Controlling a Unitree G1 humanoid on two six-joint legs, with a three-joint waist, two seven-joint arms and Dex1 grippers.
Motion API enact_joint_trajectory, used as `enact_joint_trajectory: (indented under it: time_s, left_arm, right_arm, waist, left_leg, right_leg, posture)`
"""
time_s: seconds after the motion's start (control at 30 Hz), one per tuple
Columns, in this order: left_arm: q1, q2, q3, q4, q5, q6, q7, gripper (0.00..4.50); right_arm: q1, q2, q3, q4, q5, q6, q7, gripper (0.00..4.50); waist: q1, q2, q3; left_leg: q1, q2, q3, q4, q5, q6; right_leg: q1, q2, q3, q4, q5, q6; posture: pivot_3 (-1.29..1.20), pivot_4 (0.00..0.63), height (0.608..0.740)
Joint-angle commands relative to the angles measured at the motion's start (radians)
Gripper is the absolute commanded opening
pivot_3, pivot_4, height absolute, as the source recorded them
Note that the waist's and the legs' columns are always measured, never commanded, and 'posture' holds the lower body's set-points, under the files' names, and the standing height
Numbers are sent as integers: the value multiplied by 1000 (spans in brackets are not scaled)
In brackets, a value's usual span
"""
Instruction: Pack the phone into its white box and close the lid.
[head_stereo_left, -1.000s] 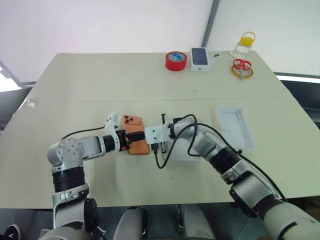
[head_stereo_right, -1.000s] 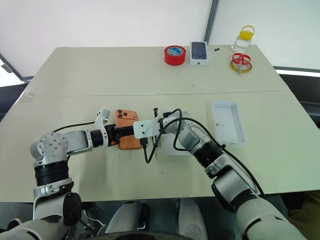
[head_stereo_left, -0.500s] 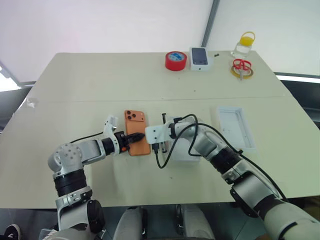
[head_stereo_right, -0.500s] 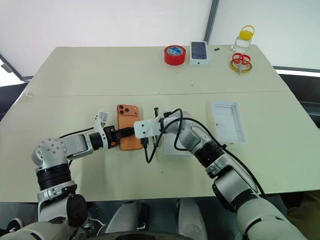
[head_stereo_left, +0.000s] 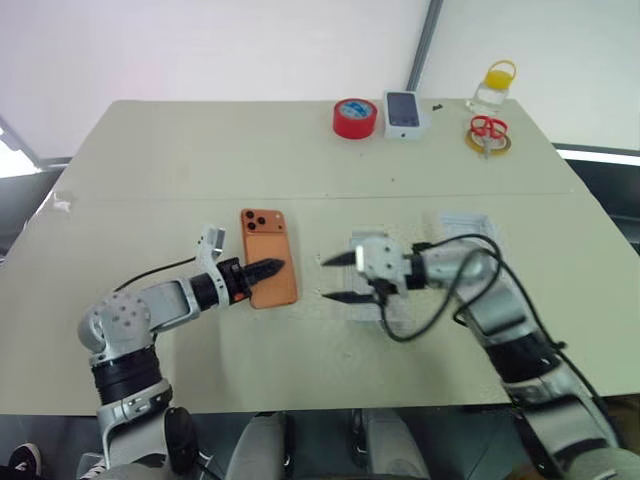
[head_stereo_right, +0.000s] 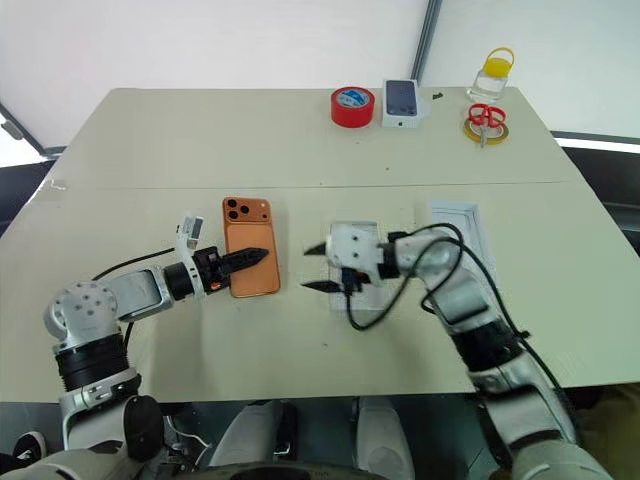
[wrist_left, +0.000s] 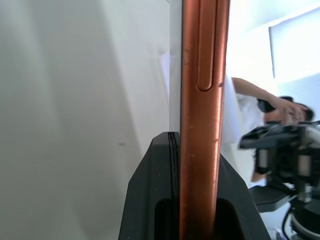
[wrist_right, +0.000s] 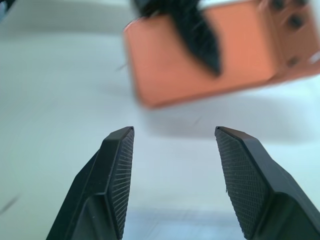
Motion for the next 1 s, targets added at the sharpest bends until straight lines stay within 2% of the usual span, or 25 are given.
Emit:
enact_joint_trajectory:
  time_s: [0.03,0.13,0.3,0.6,0.63,0.67,0.8,1.0]
  left_arm:
    - [-13,5,-29,-35,-38,-40,-39,0]
    - [-16,20,-62,-18,-23,-68,-49,0]
    - [-29,29,-79,18,-1,-140,-43,0]
    - [-51,25,-64,58,-23,-174,-16,0]
    - [-50,21,-62,58,-26,-173,-13,0]
    - [-49,19,-64,56,-27,-173,-11,0]
    - [-53,6,-51,56,-44,-165,5,0]
    - [-61,-5,-49,56,-57,-164,21,0]
  right_arm:
    - [84,-90,-35,-96,16,-49,35,2814]
    - [160,-155,-48,-116,11,-88,34,2814]
    - [192,-183,-46,-99,-9,-123,-4,2814]
    - [196,-170,-31,-80,-25,-115,-56,2814]
    - [197,-171,-29,-78,-26,-115,-55,2313]
    - [197,-172,-27,-74,-30,-118,-56,2052]
    - [192,-169,-25,-70,-29,-117,-60,42]
    - [174,-143,-5,-65,-39,-109,-80,42]
  waist:
    - [0,0,0]
    - [-1,-2,1]
    - [1,-2,2]
    - [22,-4,4]
    - [22,-4,4]
    - [23,-4,4]
    - [24,-4,4]
    - [23,-4,4]
  left_leg:
    - [0,0,0,0,0,0]
    - [0,0,0,0,0,0]
    - [0,2,1,0,0,0]
    - [-6,2,1,4,0,0]
    - [-6,2,1,4,0,0]
    - [-7,2,1,4,0,0]
    - [-7,2,1,5,0,0]
    - [-7,2,1,5,0,0]
  right_leg:
    - [0,0,0,0,0,0]
    - [0,0,0,0,-1,2]
    - [-1,1,0,0,-2,2]
    - [-4,1,0,0,-1,2]
    - [-4,1,0,0,-1,2]
    - [-5,1,0,0,-1,2]
    - [-5,1,0,0,-1,1]
    - [-5,1,0,0,-1,1]
  posture:
    - [0,150,739]
    - [0,150,739]
    - [0,150,739]
    - [0,150,739]
    - [0,150,739]
    - [0,150,739]
    - [0,150,739]
    - [0,150,739]
